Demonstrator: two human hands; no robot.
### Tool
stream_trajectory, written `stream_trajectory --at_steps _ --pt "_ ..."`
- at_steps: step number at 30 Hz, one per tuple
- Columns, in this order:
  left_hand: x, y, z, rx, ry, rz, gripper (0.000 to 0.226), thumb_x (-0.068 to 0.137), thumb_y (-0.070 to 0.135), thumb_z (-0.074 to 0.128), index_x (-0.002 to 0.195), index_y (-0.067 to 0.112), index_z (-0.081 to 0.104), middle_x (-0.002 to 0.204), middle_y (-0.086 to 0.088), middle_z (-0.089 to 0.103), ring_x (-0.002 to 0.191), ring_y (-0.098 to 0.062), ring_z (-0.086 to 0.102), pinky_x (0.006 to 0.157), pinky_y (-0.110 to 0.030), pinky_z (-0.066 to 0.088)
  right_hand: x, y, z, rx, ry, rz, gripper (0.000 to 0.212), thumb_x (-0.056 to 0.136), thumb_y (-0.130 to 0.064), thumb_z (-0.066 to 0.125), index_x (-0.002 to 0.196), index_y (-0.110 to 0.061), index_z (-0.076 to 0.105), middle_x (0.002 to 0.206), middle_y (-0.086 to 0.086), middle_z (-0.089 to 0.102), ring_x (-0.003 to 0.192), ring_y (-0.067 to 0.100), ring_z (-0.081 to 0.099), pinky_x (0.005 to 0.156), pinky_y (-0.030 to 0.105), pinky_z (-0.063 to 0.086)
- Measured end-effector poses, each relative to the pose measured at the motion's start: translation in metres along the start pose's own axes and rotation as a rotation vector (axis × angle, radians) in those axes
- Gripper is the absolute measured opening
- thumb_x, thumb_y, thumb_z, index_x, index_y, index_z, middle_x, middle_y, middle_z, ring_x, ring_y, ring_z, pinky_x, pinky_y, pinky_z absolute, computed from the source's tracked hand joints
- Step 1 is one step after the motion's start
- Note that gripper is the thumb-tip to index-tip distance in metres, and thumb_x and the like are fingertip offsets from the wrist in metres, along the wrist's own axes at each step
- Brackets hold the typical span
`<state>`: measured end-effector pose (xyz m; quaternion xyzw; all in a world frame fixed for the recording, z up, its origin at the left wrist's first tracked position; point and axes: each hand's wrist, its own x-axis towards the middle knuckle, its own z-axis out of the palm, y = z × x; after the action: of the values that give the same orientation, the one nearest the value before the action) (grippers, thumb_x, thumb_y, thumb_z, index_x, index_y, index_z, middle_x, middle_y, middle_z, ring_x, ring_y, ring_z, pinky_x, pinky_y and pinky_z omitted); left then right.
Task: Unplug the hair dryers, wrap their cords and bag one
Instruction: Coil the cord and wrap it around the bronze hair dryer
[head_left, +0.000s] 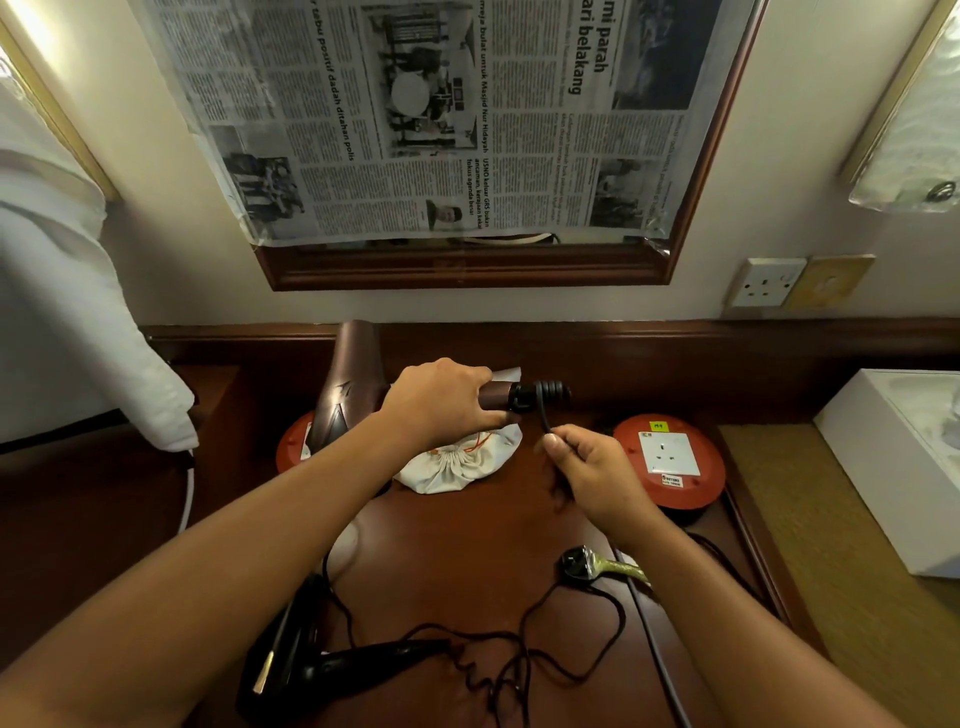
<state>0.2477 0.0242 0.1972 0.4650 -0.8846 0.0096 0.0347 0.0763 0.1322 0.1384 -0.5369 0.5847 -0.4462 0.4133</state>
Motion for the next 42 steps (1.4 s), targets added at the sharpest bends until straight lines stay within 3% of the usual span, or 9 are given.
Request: stream_trajectory --at_steps 4,9,13,17,21,25,30,37,42 --pt "-0.003 -0.004 -0.006 -0.057 0.024 0.002 0.048 0.079 0.076 0.047 0.081 0.029 0.046 0.068 0.012 0.048 0.067 -0.014 0.052 0.058 -0.030 0.037 0.006 -0.006 -0.004 0.062 -0.064 0.034 0.027 0.099 -0.025 0.046 0.079 -0.014 0.059 0.063 0.014 0.054 0.051 0.026 0.051 0.049 0.033 0.044" --pt "-0.007 -0.009 -0.010 -0.076 0.068 0.028 0.047 0.079 0.076 0.047 0.077 0.030 0.045 0.064 0.011 0.048 0.064 -0.012 0.052 0.056 -0.029 0.035 0.008 -0.003 0.000 0.086 -0.158 0.017 0.029 0.100 -0.023 0.042 0.084 -0.033 0.064 0.065 0.007 0.048 0.061 0.019 0.047 0.061 0.032 0.041" --pt "-0.010 -0.013 -0.010 -0.104 0.086 0.054 0.049 0.078 0.076 0.048 0.079 0.027 0.050 0.065 0.011 0.050 0.064 -0.012 0.055 0.056 -0.029 0.037 0.006 -0.001 0.005 0.226 -0.223 0.072 0.027 0.101 -0.017 0.039 0.098 -0.015 0.065 0.069 0.008 0.050 0.063 0.018 0.048 0.062 0.025 0.042" --pt "-0.012 -0.015 -0.011 -0.132 0.092 0.074 0.050 0.077 0.076 0.050 0.081 0.026 0.054 0.066 0.010 0.053 0.063 -0.011 0.054 0.055 -0.029 0.038 0.008 -0.004 -0.002 0.178 -0.290 0.120 0.036 0.095 -0.035 0.044 0.077 -0.013 0.065 0.069 0.012 0.055 0.058 0.016 0.053 0.055 0.018 0.044" --pt "-0.013 -0.016 -0.020 -0.202 0.115 0.095 0.050 0.077 0.074 0.051 0.083 0.025 0.056 0.066 0.009 0.056 0.063 -0.011 0.056 0.054 -0.027 0.038 0.022 0.001 -0.012 -0.011 -0.362 0.183 0.061 0.082 -0.059 0.045 0.083 0.000 0.061 0.067 0.008 0.050 0.059 0.018 0.047 0.055 0.023 0.042" --pt "-0.013 -0.013 -0.030 -0.172 0.156 0.154 0.047 0.076 0.075 0.052 0.081 0.028 0.055 0.067 0.007 0.058 0.062 -0.010 0.055 0.052 -0.026 0.036 0.029 0.009 -0.022 -0.007 -0.285 0.237 0.054 0.088 -0.057 0.047 0.077 -0.005 0.057 0.052 -0.004 0.032 0.047 0.011 0.025 0.044 0.021 0.024" --pt "-0.012 -0.015 -0.034 -0.143 0.112 0.177 0.046 0.076 0.074 0.053 0.082 0.028 0.054 0.067 0.007 0.057 0.061 -0.011 0.054 0.051 -0.027 0.037 0.047 0.001 -0.034 -0.133 -0.175 0.155 0.052 0.092 -0.051 0.051 0.050 -0.020 0.046 0.046 -0.004 0.034 0.041 0.011 0.027 0.049 0.025 0.032" --pt "-0.013 -0.009 -0.030 -0.107 0.006 0.214 0.042 0.077 0.070 0.057 0.083 0.030 0.051 0.069 0.010 0.055 0.065 -0.012 0.053 0.054 -0.027 0.033 0.074 -0.010 -0.047 -0.285 -0.093 0.104 0.033 0.092 -0.020 0.059 0.062 -0.010 0.065 0.047 0.002 0.043 0.038 0.010 0.035 0.044 0.026 0.031" --pt "-0.016 -0.008 -0.024 -0.058 -0.025 0.227 0.040 0.077 0.070 0.056 0.081 0.031 0.048 0.066 0.011 0.051 0.065 -0.013 0.052 0.054 -0.027 0.031 0.086 -0.022 -0.052 -0.343 -0.047 0.031 0.020 0.086 -0.029 0.068 0.081 -0.011 0.073 0.068 0.006 0.062 0.061 0.013 0.051 0.059 0.027 0.044"
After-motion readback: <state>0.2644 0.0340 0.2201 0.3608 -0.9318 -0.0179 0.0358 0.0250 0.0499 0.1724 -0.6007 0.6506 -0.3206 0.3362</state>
